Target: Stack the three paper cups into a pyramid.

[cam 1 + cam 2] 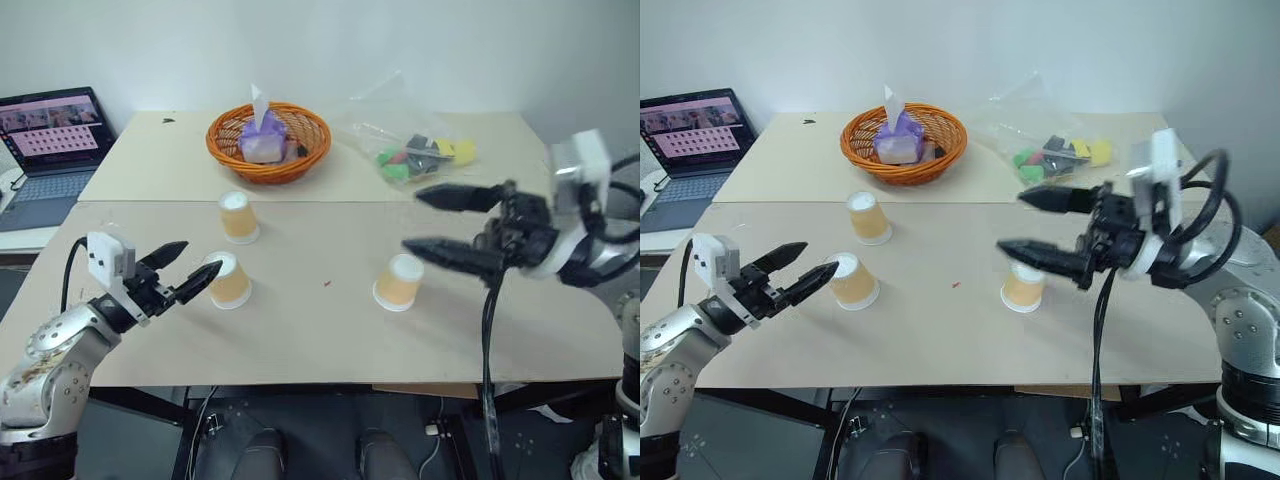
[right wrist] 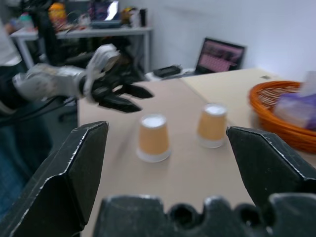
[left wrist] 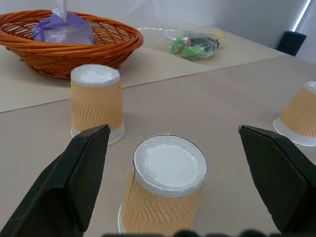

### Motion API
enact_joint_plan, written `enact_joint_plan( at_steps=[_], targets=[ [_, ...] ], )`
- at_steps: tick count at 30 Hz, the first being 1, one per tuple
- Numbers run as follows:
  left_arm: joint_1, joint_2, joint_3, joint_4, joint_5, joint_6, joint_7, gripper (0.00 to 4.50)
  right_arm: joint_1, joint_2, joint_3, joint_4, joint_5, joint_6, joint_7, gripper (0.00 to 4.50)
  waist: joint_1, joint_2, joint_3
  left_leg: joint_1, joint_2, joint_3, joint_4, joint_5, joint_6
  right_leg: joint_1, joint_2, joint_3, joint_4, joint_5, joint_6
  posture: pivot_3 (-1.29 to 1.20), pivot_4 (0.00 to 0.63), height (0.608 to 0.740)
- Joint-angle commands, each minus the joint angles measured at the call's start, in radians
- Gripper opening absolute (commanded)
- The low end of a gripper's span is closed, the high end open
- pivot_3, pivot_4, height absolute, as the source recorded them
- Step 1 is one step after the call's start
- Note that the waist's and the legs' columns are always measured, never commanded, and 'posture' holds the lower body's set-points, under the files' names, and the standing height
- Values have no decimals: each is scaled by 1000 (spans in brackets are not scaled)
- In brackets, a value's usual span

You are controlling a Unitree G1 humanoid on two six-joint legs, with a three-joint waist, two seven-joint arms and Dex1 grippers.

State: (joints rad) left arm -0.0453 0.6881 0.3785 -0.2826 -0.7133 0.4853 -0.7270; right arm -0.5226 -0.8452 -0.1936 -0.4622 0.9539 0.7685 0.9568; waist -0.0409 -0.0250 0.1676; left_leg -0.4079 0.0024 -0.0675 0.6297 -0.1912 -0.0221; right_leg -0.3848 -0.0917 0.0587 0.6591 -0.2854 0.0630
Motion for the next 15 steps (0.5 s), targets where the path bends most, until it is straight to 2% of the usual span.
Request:
enact_joint_plan(
  at_steps=[1,5,9,15],
  targets=[
    [-1,38,-5,-17,19,-9,-44,4443,-3,-23,88,-16,-93,-46,44,4500,0,0,0,0,0,0,0,0,0,0,0,0,0,0,0,0,150,740],
    [-11,46,-25,9,50,-20,-63,4443,4,-11,118,-16,-136,-60,52,4500,2,0,0,-4,0,0,0,0,0,-3,0,0,-1,0,0,0,150,740],
    [-35,45,-85,103,146,-86,-95,4443,19,-1,95,-46,-109,-44,32,4500,5,0,0,-5,0,0,0,0,0,-3,0,0,-1,0,0,0,150,740],
    [-98,23,-141,212,210,-141,-131,4443,41,-12,45,-91,-54,-18,-5,4500,7,0,0,-4,0,0,0,0,0,-3,0,0,-1,0,0,0,150,740]
  ],
)
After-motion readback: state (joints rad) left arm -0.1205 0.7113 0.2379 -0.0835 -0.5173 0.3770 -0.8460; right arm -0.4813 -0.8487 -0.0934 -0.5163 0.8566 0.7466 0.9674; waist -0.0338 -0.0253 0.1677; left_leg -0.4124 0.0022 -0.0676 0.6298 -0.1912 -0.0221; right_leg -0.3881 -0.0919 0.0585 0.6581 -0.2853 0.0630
